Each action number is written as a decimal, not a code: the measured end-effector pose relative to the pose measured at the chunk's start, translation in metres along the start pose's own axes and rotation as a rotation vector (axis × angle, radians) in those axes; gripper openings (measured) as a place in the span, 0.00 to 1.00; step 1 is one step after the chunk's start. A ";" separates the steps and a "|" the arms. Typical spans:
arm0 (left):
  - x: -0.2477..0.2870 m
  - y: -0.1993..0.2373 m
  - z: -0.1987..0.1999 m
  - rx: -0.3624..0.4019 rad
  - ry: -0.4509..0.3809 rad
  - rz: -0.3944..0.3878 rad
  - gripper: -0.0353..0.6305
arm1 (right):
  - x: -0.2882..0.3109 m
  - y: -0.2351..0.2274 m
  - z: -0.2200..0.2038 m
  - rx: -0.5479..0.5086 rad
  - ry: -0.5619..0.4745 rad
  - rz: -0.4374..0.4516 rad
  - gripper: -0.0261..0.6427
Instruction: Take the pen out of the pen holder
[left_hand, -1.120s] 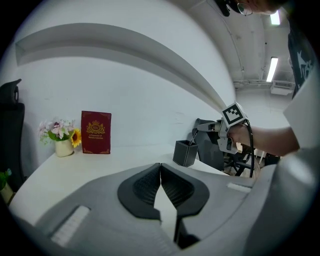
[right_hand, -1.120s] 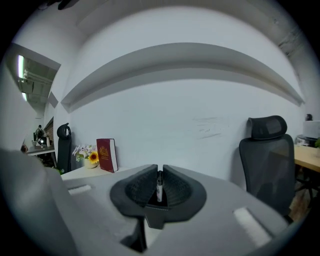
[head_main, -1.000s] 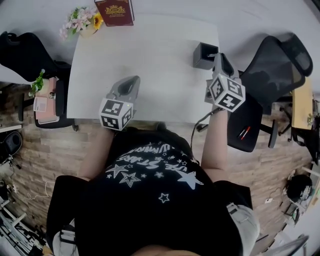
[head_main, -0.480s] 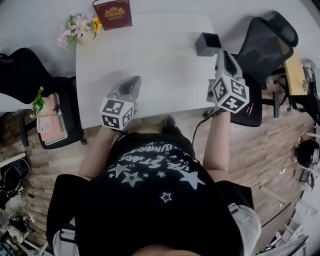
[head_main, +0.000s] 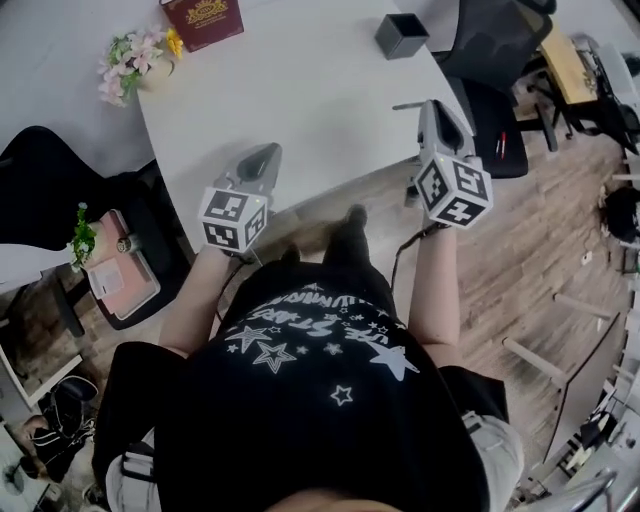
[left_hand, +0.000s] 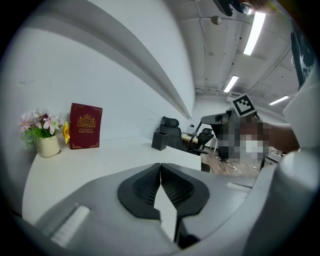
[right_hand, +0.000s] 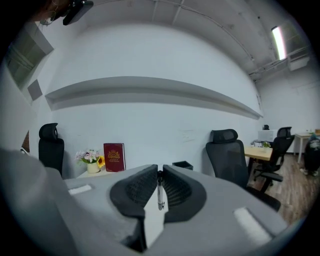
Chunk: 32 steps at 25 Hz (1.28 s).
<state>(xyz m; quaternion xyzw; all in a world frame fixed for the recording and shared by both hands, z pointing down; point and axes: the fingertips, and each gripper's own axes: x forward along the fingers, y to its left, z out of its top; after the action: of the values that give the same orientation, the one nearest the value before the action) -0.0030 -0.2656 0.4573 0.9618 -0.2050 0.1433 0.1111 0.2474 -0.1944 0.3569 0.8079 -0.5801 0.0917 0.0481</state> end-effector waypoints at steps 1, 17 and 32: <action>-0.002 -0.001 -0.002 0.006 0.004 -0.011 0.07 | -0.008 0.004 -0.007 0.005 0.014 -0.008 0.09; -0.004 -0.051 -0.030 0.007 0.077 -0.123 0.07 | -0.096 0.015 -0.060 0.090 0.104 -0.043 0.09; -0.075 -0.141 -0.039 0.045 0.024 -0.035 0.07 | -0.201 0.016 -0.077 0.124 0.054 0.079 0.09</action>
<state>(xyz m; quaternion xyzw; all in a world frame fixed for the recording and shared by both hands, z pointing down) -0.0175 -0.1025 0.4481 0.9658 -0.1833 0.1576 0.0944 0.1625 0.0012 0.3907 0.7831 -0.6032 0.1511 0.0102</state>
